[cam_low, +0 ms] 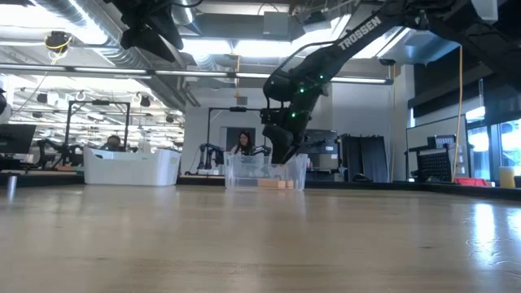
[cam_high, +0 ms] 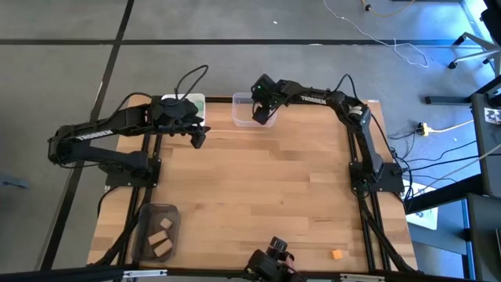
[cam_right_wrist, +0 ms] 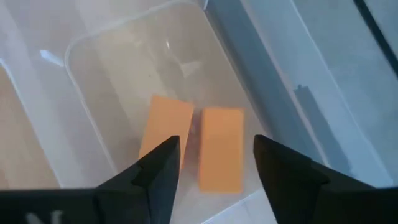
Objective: Sort & place blocks by color
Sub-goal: Put the orange block into the transparent bin
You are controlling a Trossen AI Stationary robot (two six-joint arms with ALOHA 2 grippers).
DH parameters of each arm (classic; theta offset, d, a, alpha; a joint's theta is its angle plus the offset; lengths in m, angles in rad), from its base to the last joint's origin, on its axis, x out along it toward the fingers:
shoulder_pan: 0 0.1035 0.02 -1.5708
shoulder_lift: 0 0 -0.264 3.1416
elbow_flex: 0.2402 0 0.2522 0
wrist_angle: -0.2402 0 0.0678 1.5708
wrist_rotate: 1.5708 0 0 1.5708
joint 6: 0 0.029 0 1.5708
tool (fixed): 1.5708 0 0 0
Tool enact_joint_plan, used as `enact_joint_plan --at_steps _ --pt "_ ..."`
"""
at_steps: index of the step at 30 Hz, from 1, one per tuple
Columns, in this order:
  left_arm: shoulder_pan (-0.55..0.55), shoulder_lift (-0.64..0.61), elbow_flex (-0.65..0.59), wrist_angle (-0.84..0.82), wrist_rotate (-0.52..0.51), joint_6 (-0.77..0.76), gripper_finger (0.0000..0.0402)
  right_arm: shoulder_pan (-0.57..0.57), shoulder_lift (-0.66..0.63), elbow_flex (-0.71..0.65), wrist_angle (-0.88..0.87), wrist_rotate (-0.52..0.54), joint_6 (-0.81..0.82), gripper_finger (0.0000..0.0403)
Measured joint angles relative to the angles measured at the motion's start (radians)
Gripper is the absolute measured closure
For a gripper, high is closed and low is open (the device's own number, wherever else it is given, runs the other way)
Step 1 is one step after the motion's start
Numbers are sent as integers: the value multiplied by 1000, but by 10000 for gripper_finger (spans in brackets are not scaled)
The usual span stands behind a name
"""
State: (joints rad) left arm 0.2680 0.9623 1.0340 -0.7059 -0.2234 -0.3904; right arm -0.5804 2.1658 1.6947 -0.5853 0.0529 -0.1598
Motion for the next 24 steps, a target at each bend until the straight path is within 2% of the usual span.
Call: enact_joint_plan --at_steps 6,10,13,18,24 --pt "0 0 0 0 0 0 192 0 0 88 -148 -3 77 190" --pt "0 0 0 -2 1 0 192 11 0 247 -384 -11 64 188" --pt "0 0 0 -4 13 -1 192 34 0 387 -588 -57 22 188" --pt "0 0 0 -20 26 0 192 108 -15 567 -804 -82 -1 188" --pt "0 0 0 -86 27 0 192 235 -108 604 -914 -81 52 187"
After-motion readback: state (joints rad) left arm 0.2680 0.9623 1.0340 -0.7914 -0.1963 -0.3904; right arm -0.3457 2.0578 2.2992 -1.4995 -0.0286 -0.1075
